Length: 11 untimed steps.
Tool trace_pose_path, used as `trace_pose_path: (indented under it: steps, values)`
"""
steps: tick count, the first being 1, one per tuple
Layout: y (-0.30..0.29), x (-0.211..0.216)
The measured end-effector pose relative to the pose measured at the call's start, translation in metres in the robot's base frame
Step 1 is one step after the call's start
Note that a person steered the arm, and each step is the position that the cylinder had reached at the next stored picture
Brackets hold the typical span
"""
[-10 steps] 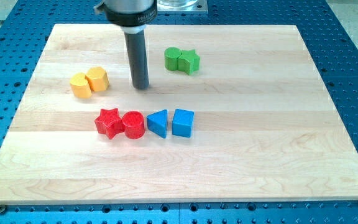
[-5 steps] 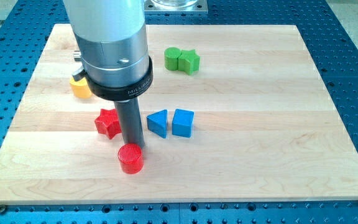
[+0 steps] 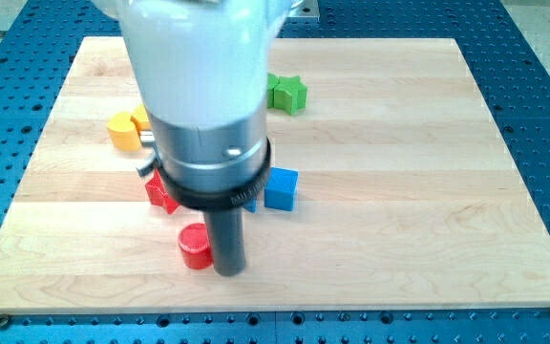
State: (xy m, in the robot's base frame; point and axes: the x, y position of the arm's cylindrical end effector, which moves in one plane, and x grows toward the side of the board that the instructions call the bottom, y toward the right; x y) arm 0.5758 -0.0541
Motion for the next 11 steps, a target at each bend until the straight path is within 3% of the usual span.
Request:
trace_pose_path:
  steps: [2, 5, 6, 7, 9, 11]
  values:
    - [-0.049, -0.033]
    - [-0.019, -0.021]
    - [-0.014, -0.078]
    - [-0.017, -0.106]
    - [-0.076, -0.100]
    - [-0.071, -0.077]
